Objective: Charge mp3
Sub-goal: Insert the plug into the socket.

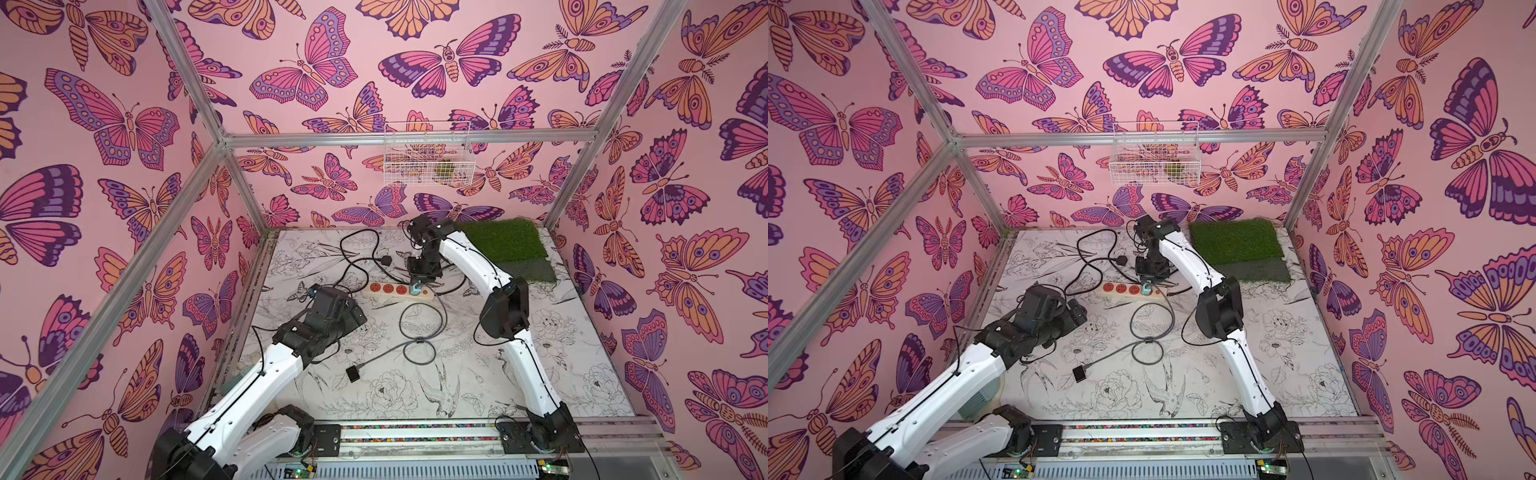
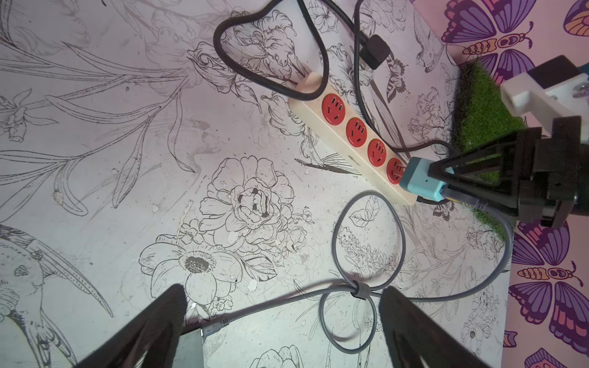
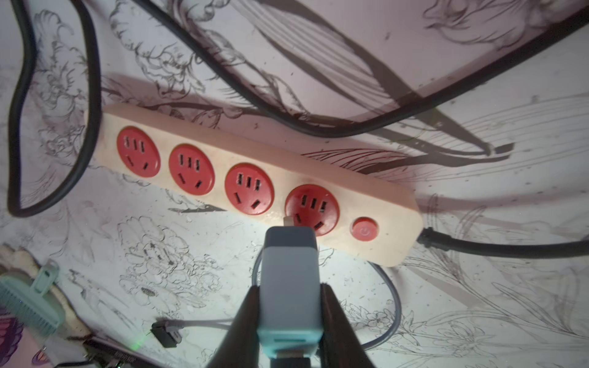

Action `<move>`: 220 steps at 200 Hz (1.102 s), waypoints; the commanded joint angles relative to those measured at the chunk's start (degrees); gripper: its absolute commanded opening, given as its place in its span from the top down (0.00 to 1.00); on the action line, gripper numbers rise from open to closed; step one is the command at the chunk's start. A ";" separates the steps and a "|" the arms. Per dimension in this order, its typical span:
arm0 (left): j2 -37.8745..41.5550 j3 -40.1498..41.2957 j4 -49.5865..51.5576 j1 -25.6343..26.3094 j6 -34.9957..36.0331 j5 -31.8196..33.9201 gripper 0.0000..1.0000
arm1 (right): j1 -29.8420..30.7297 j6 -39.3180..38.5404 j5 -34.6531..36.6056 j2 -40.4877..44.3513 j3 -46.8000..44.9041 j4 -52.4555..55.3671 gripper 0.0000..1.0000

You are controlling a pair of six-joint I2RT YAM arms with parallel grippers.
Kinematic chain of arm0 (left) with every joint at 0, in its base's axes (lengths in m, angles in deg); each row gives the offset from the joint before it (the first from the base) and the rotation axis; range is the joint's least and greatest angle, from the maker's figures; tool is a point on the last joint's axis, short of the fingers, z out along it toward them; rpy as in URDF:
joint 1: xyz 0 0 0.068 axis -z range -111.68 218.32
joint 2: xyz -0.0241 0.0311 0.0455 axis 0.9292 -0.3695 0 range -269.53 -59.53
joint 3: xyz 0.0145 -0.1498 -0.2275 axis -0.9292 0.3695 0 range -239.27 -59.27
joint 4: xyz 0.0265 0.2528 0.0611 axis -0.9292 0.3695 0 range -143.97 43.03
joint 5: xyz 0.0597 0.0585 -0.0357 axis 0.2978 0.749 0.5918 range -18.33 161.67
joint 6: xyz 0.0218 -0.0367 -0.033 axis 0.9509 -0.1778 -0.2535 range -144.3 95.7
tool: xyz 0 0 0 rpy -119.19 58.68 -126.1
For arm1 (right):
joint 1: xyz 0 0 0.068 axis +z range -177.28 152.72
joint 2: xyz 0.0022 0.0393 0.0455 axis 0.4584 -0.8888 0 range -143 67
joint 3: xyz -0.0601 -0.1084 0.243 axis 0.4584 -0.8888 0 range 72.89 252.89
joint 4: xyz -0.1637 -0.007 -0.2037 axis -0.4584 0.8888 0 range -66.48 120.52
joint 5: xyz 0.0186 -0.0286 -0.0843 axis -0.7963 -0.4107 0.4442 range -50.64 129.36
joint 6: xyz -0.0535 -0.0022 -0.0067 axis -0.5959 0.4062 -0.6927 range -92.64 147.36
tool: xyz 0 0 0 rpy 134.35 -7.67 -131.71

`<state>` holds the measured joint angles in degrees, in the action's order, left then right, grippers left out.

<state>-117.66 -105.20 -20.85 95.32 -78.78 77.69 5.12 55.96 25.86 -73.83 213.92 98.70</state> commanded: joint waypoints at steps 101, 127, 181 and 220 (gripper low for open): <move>1.26 -0.16 1.65 -0.37 0.97 1.25 0.05 | 10.91 -40.83 32.50 16.82 -13.73 -2.13 1.00; 1.59 0.09 1.66 -0.37 0.80 1.62 0.05 | 11.95 -45.88 29.95 16.70 -12.99 -5.16 1.00; 1.44 0.56 1.68 -0.37 0.95 1.98 0.05 | 11.29 -52.44 26.08 10.32 -5.48 -4.33 1.00; 1.44 0.22 1.76 -0.37 1.37 2.15 0.05 | 10.63 -55.08 24.75 8.07 -2.82 -4.12 1.00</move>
<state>-116.61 -105.20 -20.85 95.32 -78.71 78.24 16.20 3.85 52.15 -63.78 208.39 93.38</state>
